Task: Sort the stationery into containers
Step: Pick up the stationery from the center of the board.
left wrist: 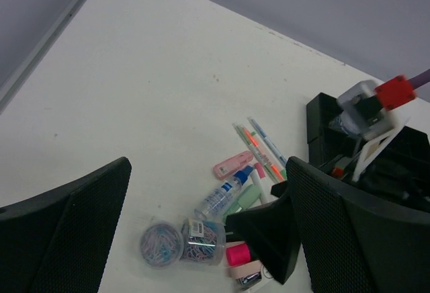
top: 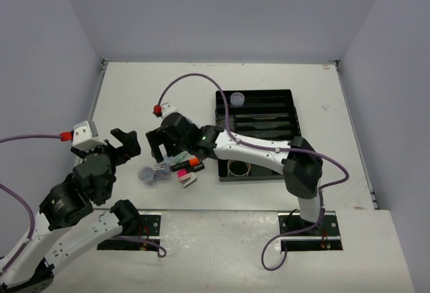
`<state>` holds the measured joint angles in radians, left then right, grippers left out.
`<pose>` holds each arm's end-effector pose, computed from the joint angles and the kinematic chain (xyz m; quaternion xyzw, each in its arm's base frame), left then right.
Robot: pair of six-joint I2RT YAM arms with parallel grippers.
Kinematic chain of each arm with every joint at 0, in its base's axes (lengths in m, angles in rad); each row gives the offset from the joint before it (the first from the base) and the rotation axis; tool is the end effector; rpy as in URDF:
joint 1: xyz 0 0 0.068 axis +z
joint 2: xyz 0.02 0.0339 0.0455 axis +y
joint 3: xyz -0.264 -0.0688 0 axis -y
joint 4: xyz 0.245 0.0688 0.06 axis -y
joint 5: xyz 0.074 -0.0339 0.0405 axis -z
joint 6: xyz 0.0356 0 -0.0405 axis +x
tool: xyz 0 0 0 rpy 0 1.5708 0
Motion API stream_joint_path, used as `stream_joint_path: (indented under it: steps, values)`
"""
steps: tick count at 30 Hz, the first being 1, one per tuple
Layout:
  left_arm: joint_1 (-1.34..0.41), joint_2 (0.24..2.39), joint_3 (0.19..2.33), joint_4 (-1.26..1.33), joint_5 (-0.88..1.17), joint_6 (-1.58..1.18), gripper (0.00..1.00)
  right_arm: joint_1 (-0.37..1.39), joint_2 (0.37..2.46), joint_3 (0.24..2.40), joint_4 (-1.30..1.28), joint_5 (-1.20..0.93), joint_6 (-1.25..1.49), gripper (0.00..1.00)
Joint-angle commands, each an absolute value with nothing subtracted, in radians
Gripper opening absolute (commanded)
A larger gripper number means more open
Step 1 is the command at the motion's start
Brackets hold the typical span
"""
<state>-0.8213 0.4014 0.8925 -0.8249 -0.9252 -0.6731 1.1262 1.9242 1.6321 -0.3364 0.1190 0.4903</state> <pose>0.0582 -0.0208 0.3538 -0.2041 0.7463 -0.0859 0.6277 0.1981 0.4060 0.2838 -0.2524 0.8533 0.2910 0.3513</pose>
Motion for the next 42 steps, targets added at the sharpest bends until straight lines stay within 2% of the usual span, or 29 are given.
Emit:
stream_joint_path:
  steps: [1,15,28,29,37,42]
  values:
    - [-0.801,0.374,0.899,-0.802,-0.955,-0.697,1.0,1.214,2.017,1.703,-0.273,0.142,0.506,0.92]
    - [-0.726,0.357,0.876,-0.719,-0.872,-0.629,1.0,1.267,2.243,1.88,-0.302,0.035,0.257,0.91]
    - [-0.66,0.354,0.859,-0.669,-0.804,-0.583,1.0,1.279,2.354,1.99,-0.365,-0.008,0.126,0.86]
    - [-0.66,0.354,0.859,-0.669,-0.804,-0.583,1.0,1.28,2.355,1.988,-0.365,-0.008,0.125,0.85]
    - [-0.64,0.357,0.854,-0.657,-0.787,-0.571,1.0,1.296,2.325,1.958,-0.312,-0.004,0.115,0.55]
    - [-0.637,0.356,0.854,-0.657,-0.785,-0.57,1.0,1.296,2.262,1.924,-0.239,-0.004,0.124,0.45]
